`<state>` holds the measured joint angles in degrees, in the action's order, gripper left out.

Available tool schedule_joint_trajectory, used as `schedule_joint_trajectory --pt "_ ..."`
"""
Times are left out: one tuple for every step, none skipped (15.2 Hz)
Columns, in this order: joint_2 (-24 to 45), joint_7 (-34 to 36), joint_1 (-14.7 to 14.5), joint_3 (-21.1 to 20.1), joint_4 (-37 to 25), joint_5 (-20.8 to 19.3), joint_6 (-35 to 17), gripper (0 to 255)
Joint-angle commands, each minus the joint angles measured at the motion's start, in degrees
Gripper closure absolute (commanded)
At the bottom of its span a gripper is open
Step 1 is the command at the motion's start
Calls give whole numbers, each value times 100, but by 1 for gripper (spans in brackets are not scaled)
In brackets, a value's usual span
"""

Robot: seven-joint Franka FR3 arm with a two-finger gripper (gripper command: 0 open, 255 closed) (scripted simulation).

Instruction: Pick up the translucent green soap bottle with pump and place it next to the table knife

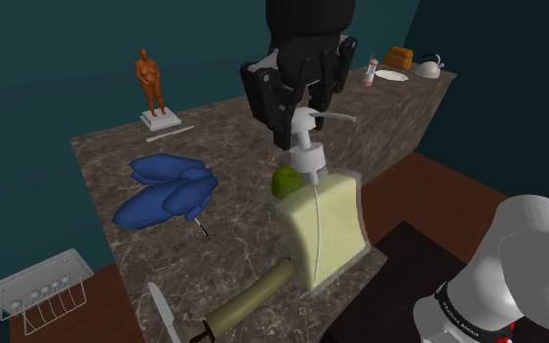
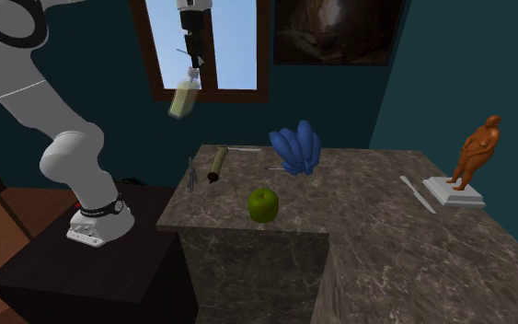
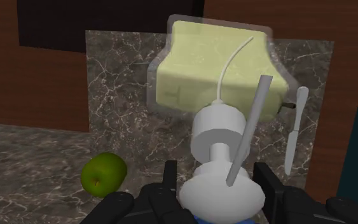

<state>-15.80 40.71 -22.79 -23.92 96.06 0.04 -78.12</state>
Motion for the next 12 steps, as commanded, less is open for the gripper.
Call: schedule_joint_trajectory --pt "-30 244 -83 -152 -175 66 212 255" --pt "-15 377 -124 -239 -282 91 309 255" --pt "7 515 -165 -329 -397 114 407 255" --pt "37 657 -205 -424 -520 133 505 255" --pt "77 803 -244 -523 -652 150 604 255" --pt "125 955 -283 -627 -793 162 704 255" --pt "165 1064 -312 -702 -896 168 773 255" --pt "110 1048 -315 -685 -762 190 687 255" --pt "58 1034 -318 -671 -630 212 601 255" --pt "8 1020 -322 -658 -502 232 517 255" --pt "-39 1008 -327 -646 -376 251 433 255" --pt "-85 996 -332 -635 -253 270 350 255"
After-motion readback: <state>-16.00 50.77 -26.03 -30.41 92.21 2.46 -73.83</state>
